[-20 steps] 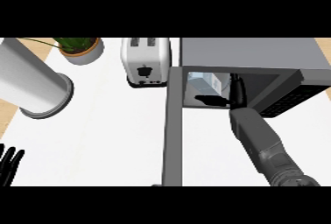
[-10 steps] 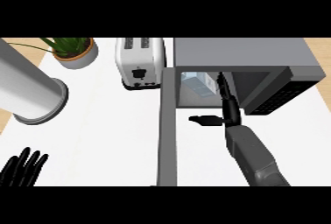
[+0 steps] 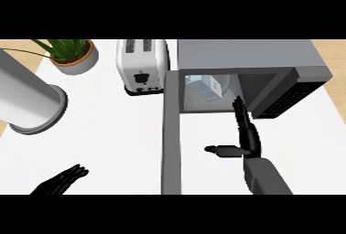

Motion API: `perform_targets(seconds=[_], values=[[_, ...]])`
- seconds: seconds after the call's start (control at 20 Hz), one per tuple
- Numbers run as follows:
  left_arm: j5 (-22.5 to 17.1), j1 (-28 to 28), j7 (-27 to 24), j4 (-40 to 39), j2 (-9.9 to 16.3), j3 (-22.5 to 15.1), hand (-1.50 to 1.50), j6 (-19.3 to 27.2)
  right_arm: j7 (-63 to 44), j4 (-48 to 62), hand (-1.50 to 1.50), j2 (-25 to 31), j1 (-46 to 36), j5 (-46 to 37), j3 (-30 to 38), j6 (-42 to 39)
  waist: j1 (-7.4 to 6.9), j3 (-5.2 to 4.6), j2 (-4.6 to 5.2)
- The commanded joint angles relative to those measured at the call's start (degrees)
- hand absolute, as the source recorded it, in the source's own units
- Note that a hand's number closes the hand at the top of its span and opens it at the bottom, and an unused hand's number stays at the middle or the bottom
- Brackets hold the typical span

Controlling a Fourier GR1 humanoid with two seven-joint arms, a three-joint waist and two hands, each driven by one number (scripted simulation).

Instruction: Pick up the milk, place it into the microwave and close the microwave

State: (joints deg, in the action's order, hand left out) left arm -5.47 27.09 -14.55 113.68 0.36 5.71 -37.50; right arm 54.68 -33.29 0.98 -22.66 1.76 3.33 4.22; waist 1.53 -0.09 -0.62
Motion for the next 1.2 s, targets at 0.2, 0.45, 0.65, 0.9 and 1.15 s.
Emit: perform_targets(seconds=[0.2,0.45,0.65,0.9,1.15], values=[[4.77,-6.25,4.74,-0.28,0.59,-4.51,1.5,2.98,-7.37,-27.5,1.5,2.51,18.17,4.15,-3.73,-7.27,0.19,-0.02,0.09],[12.71,-13.15,5.74,-4.82,-0.35,-11.54,1.5,8.71,-11.91,-40.07,-1.5,7.42,28.65,9.42,-1.87,-12.64,-0.07,0.01,0.33],[15.72,-24.71,6.7,-13.82,-0.36,-15.48,1.5,17.04,-17.42,-49.64,-1.5,7.37,33.2,12.74,-0.9,-11.79,0.16,0.0,0.51],[18.56,-32.78,2.76,-26.86,-0.36,-22.95,1.5,22.77,-18.05,-52.85,-1.5,10.51,34.99,13.28,1.54,-12.84,-0.2,0.03,0.69],[19.87,-39.94,2.44,-32.19,-0.34,-28.74,1.5,27.25,-20.82,-61.05,-1.5,12.78,39.49,13.42,2.75,-13.08,-0.3,0.03,0.63]])
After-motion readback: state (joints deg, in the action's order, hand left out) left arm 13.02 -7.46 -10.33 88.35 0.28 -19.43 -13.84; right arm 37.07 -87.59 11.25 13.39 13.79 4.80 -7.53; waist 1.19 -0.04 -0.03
